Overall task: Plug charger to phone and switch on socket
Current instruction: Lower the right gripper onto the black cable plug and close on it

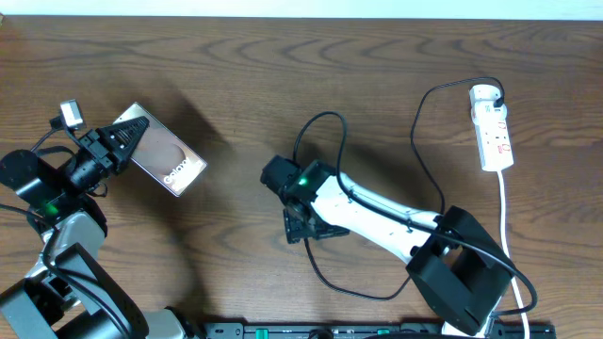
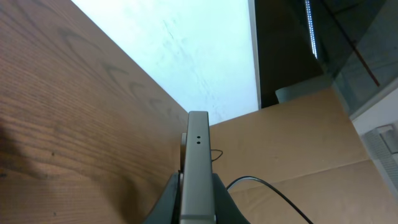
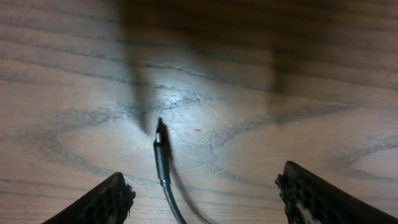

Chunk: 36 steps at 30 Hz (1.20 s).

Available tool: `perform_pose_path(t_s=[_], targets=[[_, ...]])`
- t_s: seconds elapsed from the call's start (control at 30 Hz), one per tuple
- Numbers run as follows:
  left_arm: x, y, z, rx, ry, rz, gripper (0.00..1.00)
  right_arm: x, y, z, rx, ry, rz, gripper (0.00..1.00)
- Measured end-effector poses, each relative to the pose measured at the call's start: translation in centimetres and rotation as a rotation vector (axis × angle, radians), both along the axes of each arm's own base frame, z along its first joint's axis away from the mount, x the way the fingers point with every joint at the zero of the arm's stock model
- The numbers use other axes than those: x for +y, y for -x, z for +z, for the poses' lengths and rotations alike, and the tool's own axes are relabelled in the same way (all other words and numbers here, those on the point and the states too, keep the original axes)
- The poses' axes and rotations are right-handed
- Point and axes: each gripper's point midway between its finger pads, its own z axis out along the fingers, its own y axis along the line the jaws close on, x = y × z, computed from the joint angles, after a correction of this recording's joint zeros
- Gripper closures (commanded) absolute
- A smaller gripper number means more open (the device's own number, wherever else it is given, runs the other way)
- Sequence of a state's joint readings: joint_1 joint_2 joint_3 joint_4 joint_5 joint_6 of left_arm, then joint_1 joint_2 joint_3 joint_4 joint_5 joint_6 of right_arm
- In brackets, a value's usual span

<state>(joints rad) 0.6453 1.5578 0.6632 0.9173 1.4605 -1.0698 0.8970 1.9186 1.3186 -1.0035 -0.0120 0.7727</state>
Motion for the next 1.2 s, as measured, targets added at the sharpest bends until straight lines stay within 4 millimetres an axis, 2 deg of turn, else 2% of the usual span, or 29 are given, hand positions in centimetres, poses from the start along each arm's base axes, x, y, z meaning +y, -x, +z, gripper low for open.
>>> perform_pose_path(t_s=[0.17, 0.37, 0.43, 0.63, 0.8, 1.2], targets=[[0.0, 0.0, 0.0, 0.0, 0.0, 0.0, 0.93, 0.5, 0.4, -0.3, 0.003, -0.008, 0.002, 0.27], [0.0, 0.0, 0.0, 0.0, 0.0, 0.0, 0.93, 0.6, 1.1, -1.9, 0.056, 0.008, 0.003, 0.31], [0.0, 0.0, 0.0, 0.0, 0.0, 0.0, 0.93, 0.6, 1.3, -2.2, 0.065, 0.012, 0.003, 0.34], [0.0, 0.0, 0.0, 0.0, 0.0, 0.0, 0.93, 0.7, 1.3, -2.3, 0.071, 0.007, 0.006, 0.53], [0.0, 0.0, 0.0, 0.0, 0.0, 0.0, 0.93, 0.8, 1.5, -2.3, 0.078, 0.004, 0.005, 0.59], [0.0, 0.0, 0.0, 0.0, 0.0, 0.0, 0.92, 1.0, 2.1, -2.8, 0.118, -0.006, 0.007, 0.62]])
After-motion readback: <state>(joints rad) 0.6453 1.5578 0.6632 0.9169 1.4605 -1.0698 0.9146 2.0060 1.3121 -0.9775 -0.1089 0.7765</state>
